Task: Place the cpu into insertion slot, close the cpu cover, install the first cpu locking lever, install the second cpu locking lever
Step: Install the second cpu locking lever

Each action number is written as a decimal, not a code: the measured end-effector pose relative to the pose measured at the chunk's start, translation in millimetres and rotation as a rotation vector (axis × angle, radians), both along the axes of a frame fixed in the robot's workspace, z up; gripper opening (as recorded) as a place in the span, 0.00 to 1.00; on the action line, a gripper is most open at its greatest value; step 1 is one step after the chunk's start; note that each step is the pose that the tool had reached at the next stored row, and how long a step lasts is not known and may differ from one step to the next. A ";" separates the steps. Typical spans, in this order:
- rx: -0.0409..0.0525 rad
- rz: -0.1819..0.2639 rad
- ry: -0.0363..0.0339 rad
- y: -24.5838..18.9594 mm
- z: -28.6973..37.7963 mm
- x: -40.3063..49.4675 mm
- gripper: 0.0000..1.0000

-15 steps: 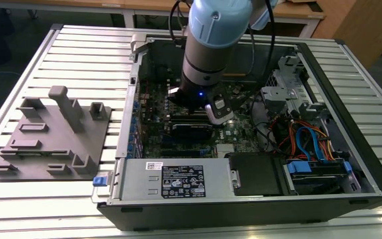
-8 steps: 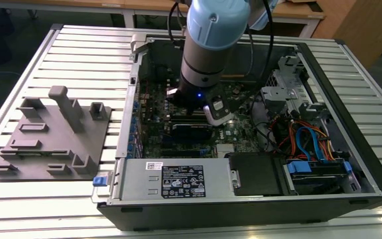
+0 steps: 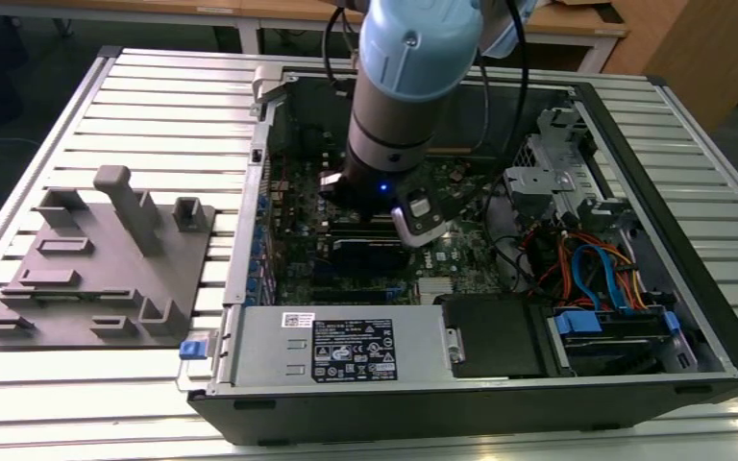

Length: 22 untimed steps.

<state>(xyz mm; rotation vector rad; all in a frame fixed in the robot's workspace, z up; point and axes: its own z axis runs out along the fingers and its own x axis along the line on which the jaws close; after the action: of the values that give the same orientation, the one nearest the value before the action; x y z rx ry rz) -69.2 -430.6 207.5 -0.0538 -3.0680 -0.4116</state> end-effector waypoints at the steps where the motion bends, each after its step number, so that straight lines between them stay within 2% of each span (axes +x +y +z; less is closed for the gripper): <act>1: 0.0004 0.000 -0.0001 -0.4 -0.1 -0.4 0.10; 4: 0.0018 -0.001 0.0000 -0.7 -0.7 -1.6 0.10; 8: 0.0094 -0.002 0.0000 -0.7 -3.5 -2.6 0.10; 10: 0.0160 -0.003 0.0001 -0.7 -4.7 -3.6 0.10; 14: 0.0352 -0.003 0.0000 -0.6 -6.8 -5.8 0.10; 22: 0.0517 -0.004 0.0000 -0.1 -12.8 -6.8 0.10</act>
<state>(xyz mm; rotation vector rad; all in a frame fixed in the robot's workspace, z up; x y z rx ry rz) -76.0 -430.7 194.7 -0.0578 -3.0558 -0.4909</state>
